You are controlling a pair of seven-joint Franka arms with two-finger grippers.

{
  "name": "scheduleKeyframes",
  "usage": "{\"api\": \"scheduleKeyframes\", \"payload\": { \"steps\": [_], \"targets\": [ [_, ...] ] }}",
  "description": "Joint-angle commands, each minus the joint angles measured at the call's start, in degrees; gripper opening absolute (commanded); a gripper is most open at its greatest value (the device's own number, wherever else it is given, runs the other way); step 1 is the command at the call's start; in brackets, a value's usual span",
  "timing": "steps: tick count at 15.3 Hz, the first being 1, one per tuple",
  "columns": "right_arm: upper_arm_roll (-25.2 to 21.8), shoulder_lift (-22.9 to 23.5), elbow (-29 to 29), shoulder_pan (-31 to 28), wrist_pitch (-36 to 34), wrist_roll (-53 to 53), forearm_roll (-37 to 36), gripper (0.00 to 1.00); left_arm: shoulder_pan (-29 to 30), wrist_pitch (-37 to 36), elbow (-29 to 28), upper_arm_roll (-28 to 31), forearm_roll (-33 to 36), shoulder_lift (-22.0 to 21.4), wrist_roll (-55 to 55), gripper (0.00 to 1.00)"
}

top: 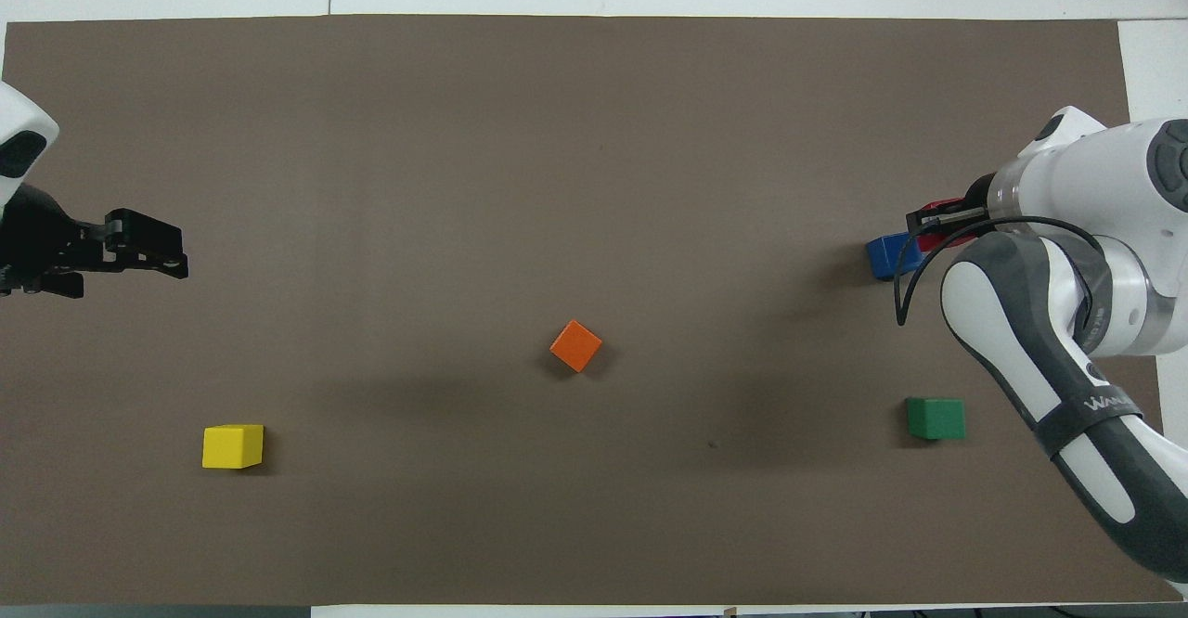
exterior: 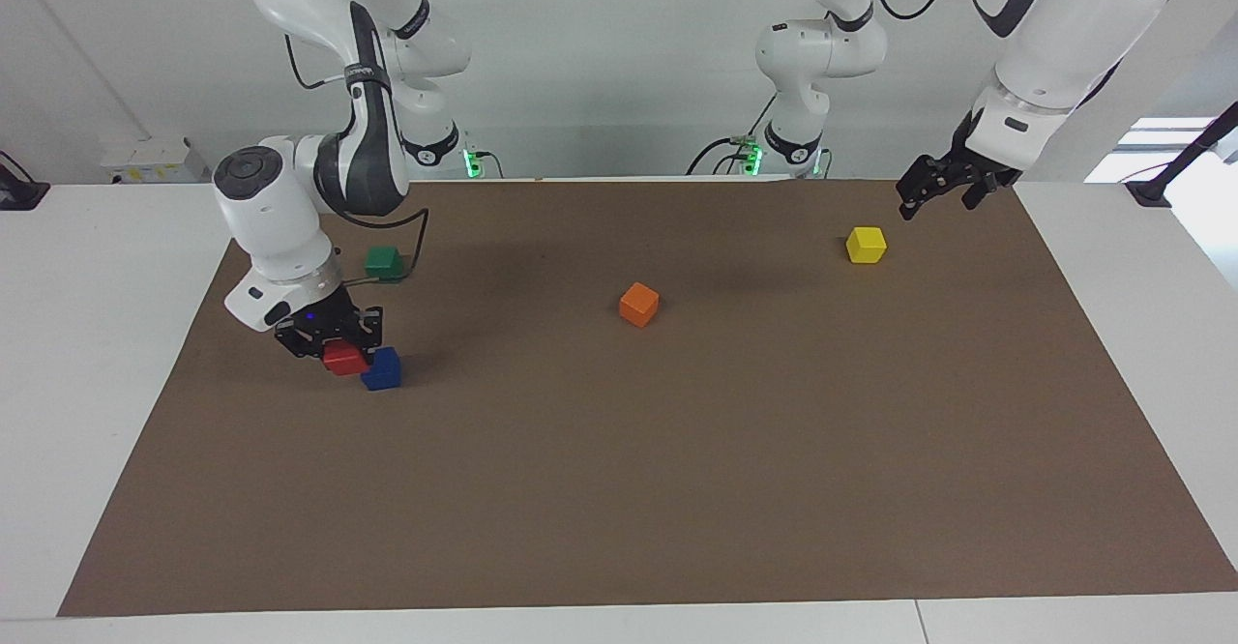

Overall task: Transfer red block to right arm and stack on blue block
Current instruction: 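Lower the red cube onto the blue cube with the right gripper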

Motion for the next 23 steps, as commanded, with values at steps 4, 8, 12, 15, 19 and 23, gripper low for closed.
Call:
{"api": "scheduleKeyframes", "payload": {
  "steps": [4, 8, 12, 15, 19, 23],
  "targets": [
    [0.52, -0.59, -1.82, 0.28, 1.17, 3.43, -1.18, 0.00, -1.45, 1.95, -6.99, 1.36, -0.48, -3.76, -0.20, 1.00],
    [0.52, -0.76, -4.19, 0.37, 3.62, 4.22, -1.09, 0.00, -1.80, 2.38, -6.90, 1.36, -0.48, -3.85, 0.41, 1.00],
    [0.60, -0.67, -4.37, 0.37, 3.63, 5.27, -1.09, 0.00, -1.89, 6.26, -9.10, 1.18, -0.39, -3.76, 0.24, 1.00],
    [0.60, -0.67, -4.46, 0.45, 3.54, 7.20, -1.09, 0.00, -1.45, 6.26, -8.84, 1.27, -0.39, -3.24, 0.24, 1.00],
    [0.60, 0.12, -4.46, 0.81, 3.80, 8.62, -0.65, 0.00, -1.19, -1.27, -0.42, 1.27, -0.21, -1.31, 0.33, 1.00],
    [0.52, 0.21, -4.46, 1.69, 4.07, 8.61, -0.65, 0.00, -1.01, -3.85, 1.55, 1.18, -0.65, -1.04, 0.24, 1.00]
  ]
}}
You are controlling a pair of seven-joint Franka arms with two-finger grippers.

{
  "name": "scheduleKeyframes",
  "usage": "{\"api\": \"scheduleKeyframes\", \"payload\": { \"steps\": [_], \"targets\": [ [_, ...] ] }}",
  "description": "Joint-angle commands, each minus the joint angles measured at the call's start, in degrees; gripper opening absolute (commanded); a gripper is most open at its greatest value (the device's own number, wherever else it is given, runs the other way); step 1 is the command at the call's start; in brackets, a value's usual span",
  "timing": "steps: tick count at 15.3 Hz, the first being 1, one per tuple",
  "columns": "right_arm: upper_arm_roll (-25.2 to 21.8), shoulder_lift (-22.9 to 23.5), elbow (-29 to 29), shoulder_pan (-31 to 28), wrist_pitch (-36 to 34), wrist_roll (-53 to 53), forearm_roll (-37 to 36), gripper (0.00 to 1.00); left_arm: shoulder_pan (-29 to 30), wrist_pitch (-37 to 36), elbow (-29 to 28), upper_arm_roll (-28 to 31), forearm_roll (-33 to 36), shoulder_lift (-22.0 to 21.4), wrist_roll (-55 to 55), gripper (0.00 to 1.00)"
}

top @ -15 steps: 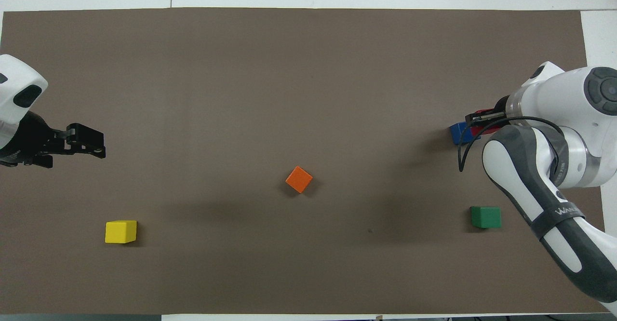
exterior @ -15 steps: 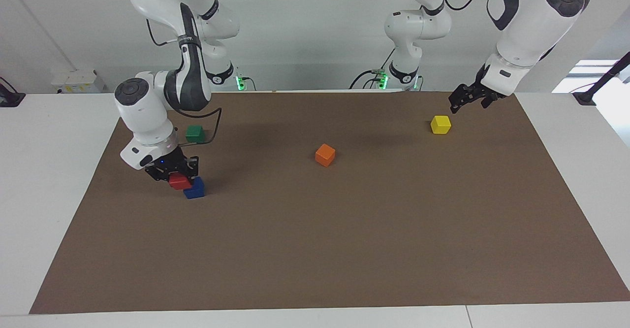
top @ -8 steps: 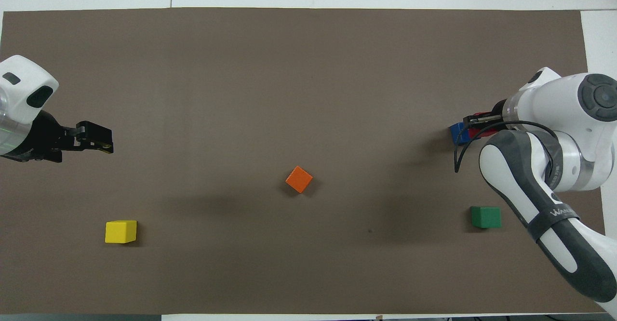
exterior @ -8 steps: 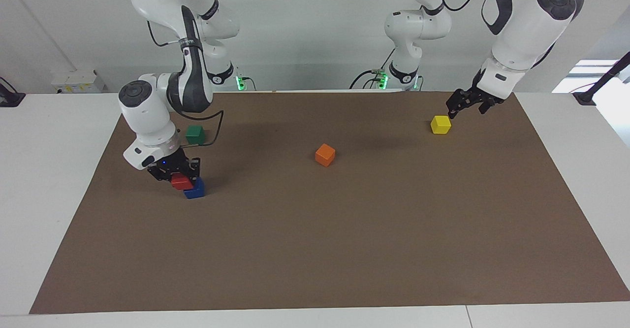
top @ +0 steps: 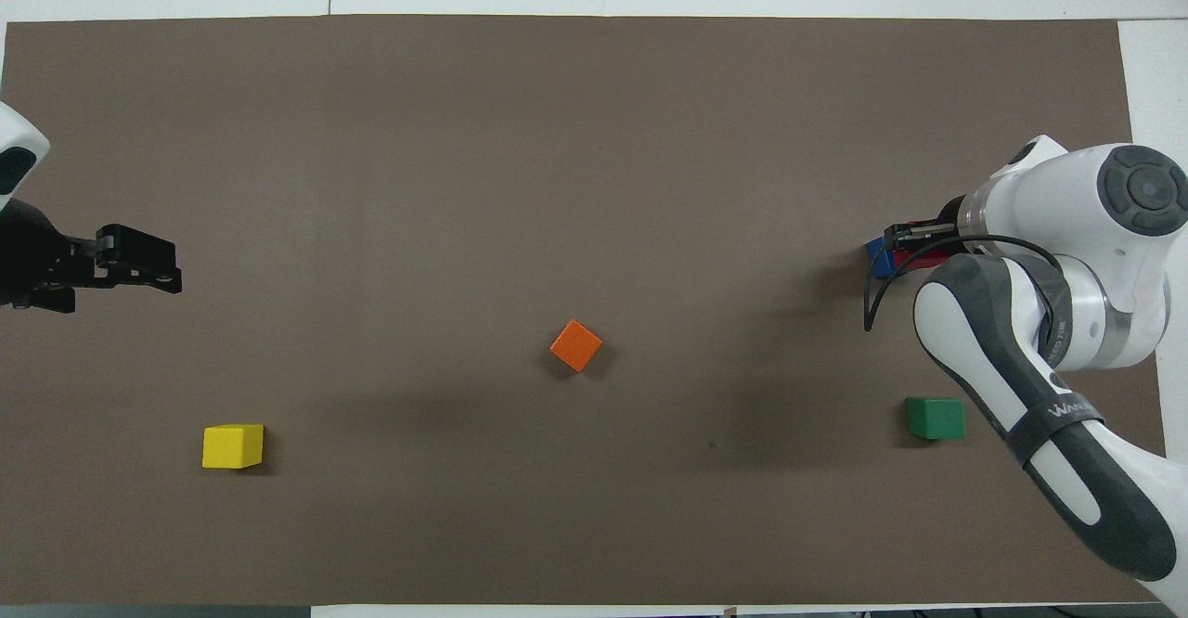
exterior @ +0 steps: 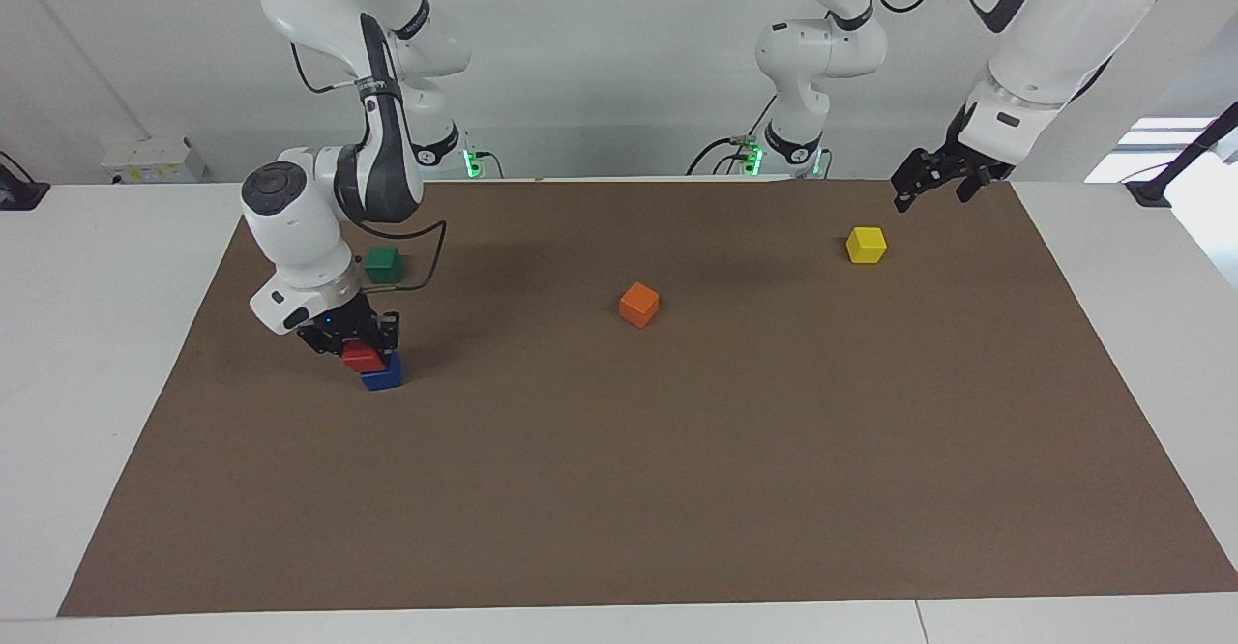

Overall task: Transfer red block to right arm and stack on blue block
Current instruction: 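Lower the red cube onto the blue cube with the right gripper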

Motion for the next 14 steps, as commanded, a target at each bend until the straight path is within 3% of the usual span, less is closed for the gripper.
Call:
{"api": "scheduleKeyframes", "payload": {
  "steps": [1, 4, 9, 14],
  "targets": [
    [0.17, -0.09, -0.60, 0.62, 1.71, 1.46, -0.65, 0.00, -0.46, -1.95, 0.96, 0.65, -0.79, 0.95, 0.14, 1.00],
    [0.08, 0.44, -0.59, 0.62, 1.88, 1.46, -0.65, 0.00, -1.16, -0.73, -0.26, 0.39, -0.79, 0.77, 0.23, 1.00],
    [0.17, 0.62, -0.59, 0.36, 2.32, 1.11, -0.65, 0.00, -1.16, 8.15, -2.20, 0.21, -0.79, 0.24, 0.23, 1.00],
    [0.17, 0.62, -0.59, -0.08, 2.41, 0.23, -0.65, 0.00, -0.64, 7.72, -2.02, 0.39, -0.79, 0.16, -0.04, 1.00]
  ]
}}
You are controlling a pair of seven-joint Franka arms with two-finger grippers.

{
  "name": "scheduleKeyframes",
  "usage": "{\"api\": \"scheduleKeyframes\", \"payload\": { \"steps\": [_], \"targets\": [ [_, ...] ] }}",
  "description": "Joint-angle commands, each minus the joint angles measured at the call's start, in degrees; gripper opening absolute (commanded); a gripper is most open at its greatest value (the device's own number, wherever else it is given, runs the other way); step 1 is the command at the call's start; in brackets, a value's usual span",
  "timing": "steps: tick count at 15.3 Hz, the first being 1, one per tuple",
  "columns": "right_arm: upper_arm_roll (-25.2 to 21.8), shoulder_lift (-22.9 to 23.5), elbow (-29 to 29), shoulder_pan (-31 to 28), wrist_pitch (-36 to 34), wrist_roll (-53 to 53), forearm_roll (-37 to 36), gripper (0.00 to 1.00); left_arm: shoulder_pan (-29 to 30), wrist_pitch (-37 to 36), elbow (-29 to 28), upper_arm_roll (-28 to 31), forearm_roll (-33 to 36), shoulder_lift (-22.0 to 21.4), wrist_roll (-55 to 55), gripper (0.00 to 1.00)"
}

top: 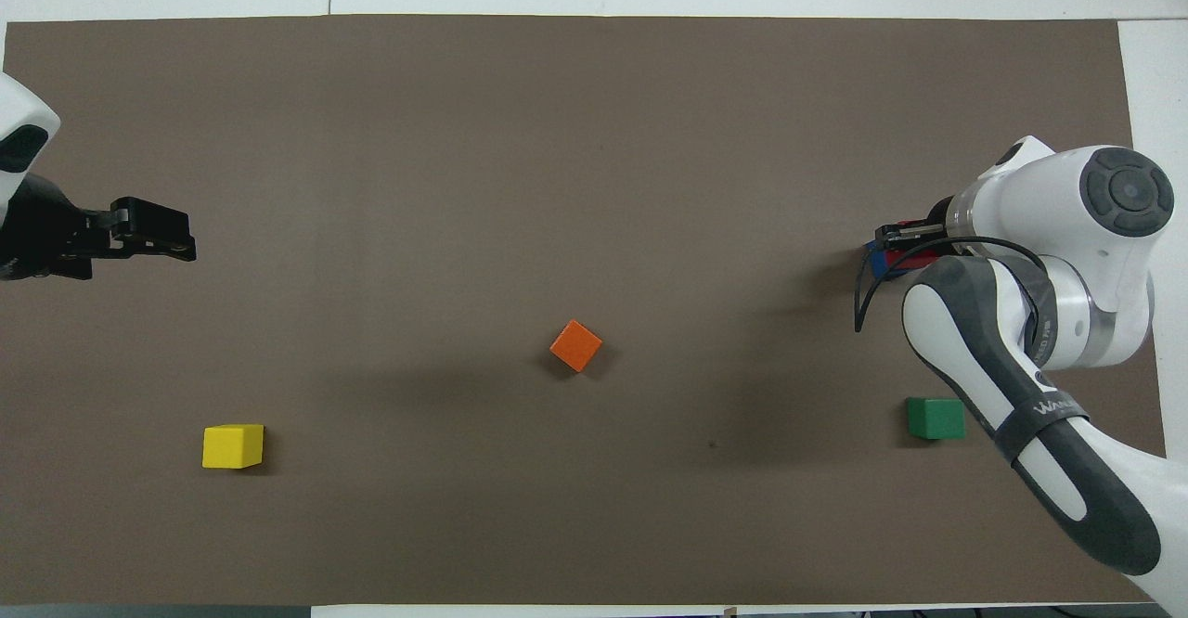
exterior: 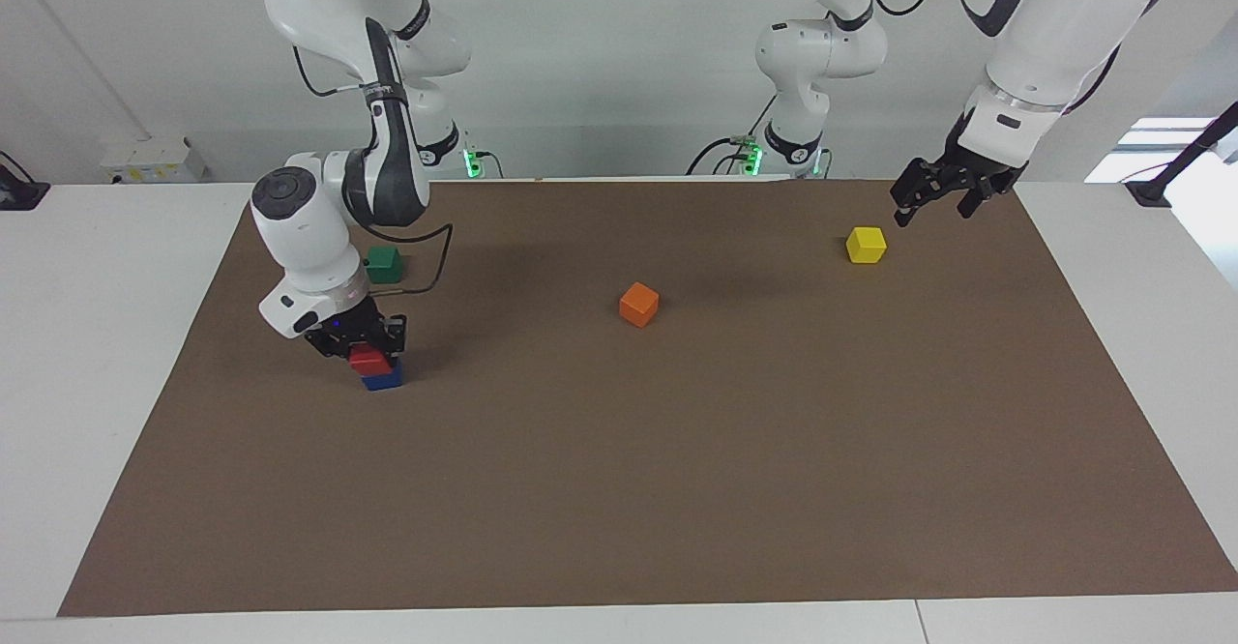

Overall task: Transfer red block to right arm and stack on blue block
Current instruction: 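Lower the red cube onto the blue cube with the right gripper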

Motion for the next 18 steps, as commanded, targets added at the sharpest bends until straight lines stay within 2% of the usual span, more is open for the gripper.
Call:
{"api": "scheduleKeyframes", "payload": {
  "steps": [1, 18],
  "targets": [
    [0.17, -0.12, -0.55, -0.75, 1.40, -0.08, -0.65, 0.00, 0.08, 1.06, -0.95, 0.59, -0.37, -0.66, 0.06, 1.00],
    [0.17, -0.20, -0.99, -1.10, 1.31, -3.95, -0.56, 0.00, 0.25, 0.98, -0.95, 0.68, -0.37, -0.75, -0.03, 1.00]
  ]
}}
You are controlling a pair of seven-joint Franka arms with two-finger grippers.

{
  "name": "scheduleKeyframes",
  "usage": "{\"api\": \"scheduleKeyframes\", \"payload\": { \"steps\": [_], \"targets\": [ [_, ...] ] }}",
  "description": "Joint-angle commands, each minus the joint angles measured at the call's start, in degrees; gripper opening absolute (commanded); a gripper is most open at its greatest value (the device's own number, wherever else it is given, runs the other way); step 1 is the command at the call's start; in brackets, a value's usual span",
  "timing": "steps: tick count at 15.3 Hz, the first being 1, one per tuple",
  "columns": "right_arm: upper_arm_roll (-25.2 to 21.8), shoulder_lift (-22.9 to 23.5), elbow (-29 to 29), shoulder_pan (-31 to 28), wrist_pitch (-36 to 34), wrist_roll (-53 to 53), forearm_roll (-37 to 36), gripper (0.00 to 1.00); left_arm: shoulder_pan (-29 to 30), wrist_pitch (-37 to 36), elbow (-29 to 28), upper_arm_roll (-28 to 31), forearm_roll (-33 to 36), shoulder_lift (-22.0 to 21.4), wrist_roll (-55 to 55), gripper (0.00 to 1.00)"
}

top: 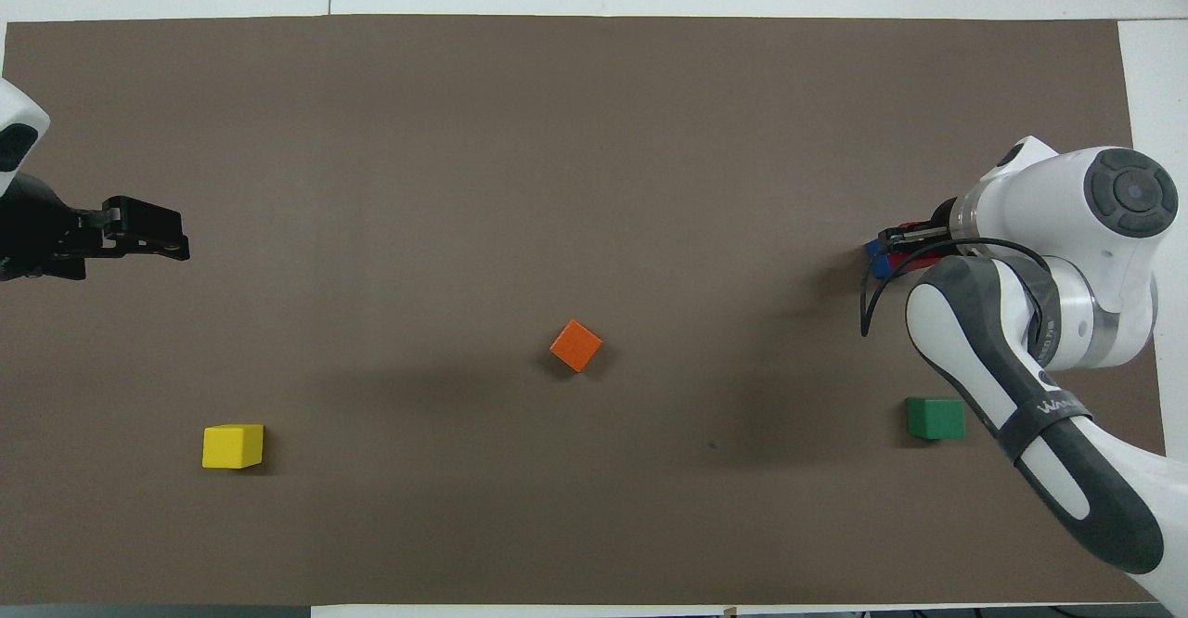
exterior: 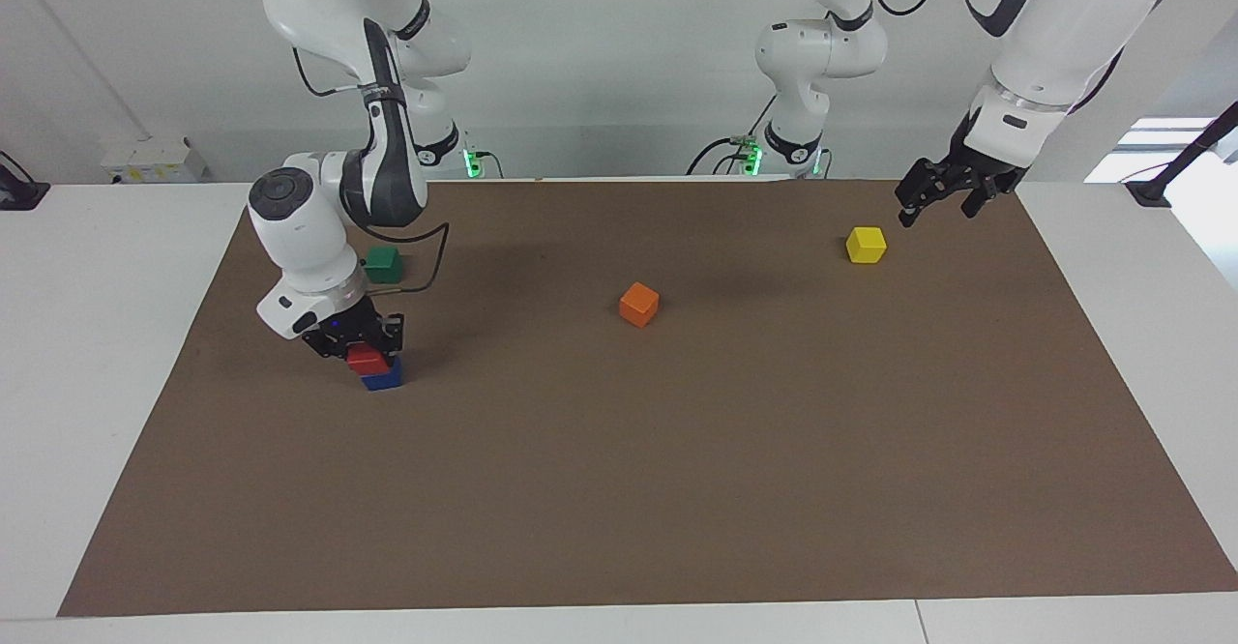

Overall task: Transfer red block to right arm and stack on blue block
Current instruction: 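Lower the red cube onto the blue cube with the right gripper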

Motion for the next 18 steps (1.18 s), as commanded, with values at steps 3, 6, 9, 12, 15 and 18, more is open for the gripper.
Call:
{"api": "scheduleKeyframes", "payload": {
  "steps": [3, 6, 9, 12, 15, 18],
  "targets": [
    [0.33, -0.29, -1.04, -0.82, 1.30, -1.37, -0.56, 0.00, 0.21, 0.96, -0.95, 0.18, -0.37, -0.75, -0.02, 1.00],
    [0.33, -0.29, -1.22, -0.73, 1.39, -1.28, -0.65, 0.00, 0.21, 0.96, -0.95, 0.18, -0.37, -0.75, -0.02, 1.00],
    [0.33, -0.38, -1.48, -0.65, 1.56, -1.37, -0.65, 0.00, 0.21, 0.96, -0.95, 0.18, -0.37, -0.75, -0.02, 1.00],
    [0.33, -0.47, -1.48, -0.65, 1.48, -1.37, -0.56, 0.00, 0.21, 0.96, -0.95, 0.18, -0.37, -0.75, -0.02, 1.00],
    [0.33, -0.47, -1.48, -0.65, 1.39, -1.37, -0.65, 0.33, 0.21, 0.96, -0.95, 0.18, -0.37, -0.75, -0.02, 1.00],
    [0.33, -0.47, -1.48, -0.65, 1.13, -1.19, -0.65, 1.00, 0.21, 0.96, -0.95, 0.18, -0.37, -0.75, -0.02, 1.00]
  ]
}}
